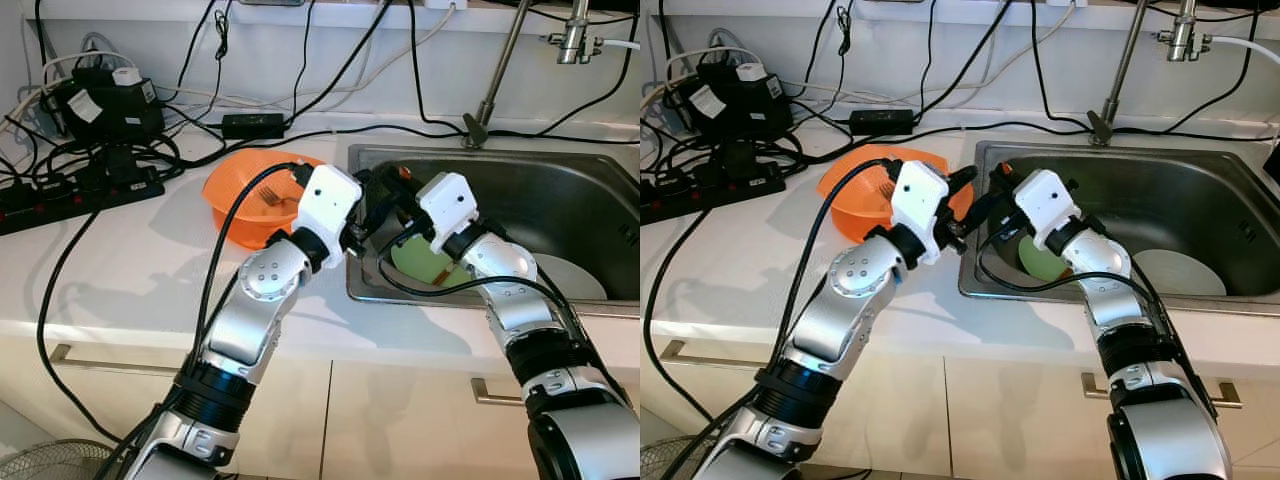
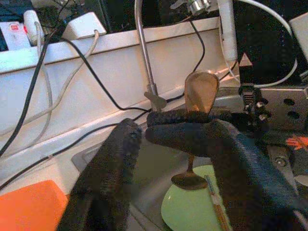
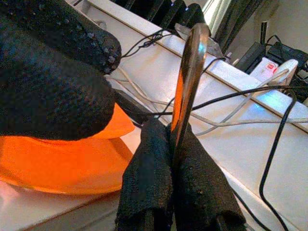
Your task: Kitchen organization
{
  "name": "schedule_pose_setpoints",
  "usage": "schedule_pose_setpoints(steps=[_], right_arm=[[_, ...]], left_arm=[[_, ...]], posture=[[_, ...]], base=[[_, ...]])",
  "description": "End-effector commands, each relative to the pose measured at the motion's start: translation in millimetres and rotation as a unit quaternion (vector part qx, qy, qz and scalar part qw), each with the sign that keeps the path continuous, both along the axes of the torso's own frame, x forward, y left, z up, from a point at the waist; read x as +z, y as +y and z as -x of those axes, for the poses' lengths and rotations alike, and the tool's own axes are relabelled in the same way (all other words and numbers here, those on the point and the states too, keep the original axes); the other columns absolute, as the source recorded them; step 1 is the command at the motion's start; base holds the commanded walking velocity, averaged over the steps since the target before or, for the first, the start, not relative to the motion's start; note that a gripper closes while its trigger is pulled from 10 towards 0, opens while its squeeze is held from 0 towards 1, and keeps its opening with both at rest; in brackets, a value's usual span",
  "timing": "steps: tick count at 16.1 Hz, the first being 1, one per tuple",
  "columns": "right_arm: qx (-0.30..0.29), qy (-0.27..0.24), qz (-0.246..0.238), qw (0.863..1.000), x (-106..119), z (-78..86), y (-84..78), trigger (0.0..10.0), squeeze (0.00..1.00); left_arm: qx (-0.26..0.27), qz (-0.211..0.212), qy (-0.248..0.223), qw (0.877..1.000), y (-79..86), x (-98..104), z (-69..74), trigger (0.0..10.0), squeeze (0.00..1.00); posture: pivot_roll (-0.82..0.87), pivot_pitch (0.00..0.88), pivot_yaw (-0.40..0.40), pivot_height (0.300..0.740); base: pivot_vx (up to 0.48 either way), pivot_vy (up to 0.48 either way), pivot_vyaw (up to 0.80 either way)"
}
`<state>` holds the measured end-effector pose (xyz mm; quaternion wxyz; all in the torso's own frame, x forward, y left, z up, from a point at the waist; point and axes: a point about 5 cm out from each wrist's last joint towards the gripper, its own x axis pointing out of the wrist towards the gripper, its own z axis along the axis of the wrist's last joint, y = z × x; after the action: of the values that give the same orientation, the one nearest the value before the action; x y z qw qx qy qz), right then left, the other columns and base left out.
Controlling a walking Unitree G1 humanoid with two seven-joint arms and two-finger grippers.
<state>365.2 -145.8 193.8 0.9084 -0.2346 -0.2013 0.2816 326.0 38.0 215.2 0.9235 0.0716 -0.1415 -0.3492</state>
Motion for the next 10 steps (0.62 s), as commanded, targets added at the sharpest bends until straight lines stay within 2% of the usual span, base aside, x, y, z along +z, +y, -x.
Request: schedule_pose_setpoints(steps=[1,4,6,7,10], right_arm=[[-0.009,-0.013,-0.011,1.000,7.9,-1.3,-4.8,0.0,0.00],[-0.017,-0.010,-0.014,1.000,7.5,-2.5,-7.5,0.0,0.00],[-0.050,-0.001,-0.037,0.998,7.4,-6.4,-17.9,0.0,0.00],[-0.070,-0.001,-0.051,0.996,9.8,-8.7,-24.7,0.0,0.00],[-0.106,0.003,-0.054,0.993,11.1,-12.4,-36.0,0.0,0.00]], left_arm=[[0.006,0.000,0.002,1.000,1.4,-0.2,-1.4,10.0,1.00],[0.002,-0.004,0.010,1.000,3.3,-2.3,-0.2,10.0,1.00],[-0.018,-0.023,0.017,0.999,5.9,-8.2,3.6,10.0,1.00],[-0.018,-0.035,0.021,0.999,11.1,-11.3,3.9,10.0,0.00],[0.003,-0.051,0.026,0.998,27.6,-14.7,1.7,10.0,0.00]], posture=[[0.04,0.000,0.036,0.740],[0.04,0.000,0.034,0.740],[0.04,0.000,0.031,0.740],[0.04,0.000,0.031,0.740],[0.04,0.000,0.029,0.740]], base=[[0.000,0.000,0.00],[0.000,0.000,0.00],[0.000,0.000,0.00],[0.000,0.000,0.00],[0.000,0.000,0.00]])
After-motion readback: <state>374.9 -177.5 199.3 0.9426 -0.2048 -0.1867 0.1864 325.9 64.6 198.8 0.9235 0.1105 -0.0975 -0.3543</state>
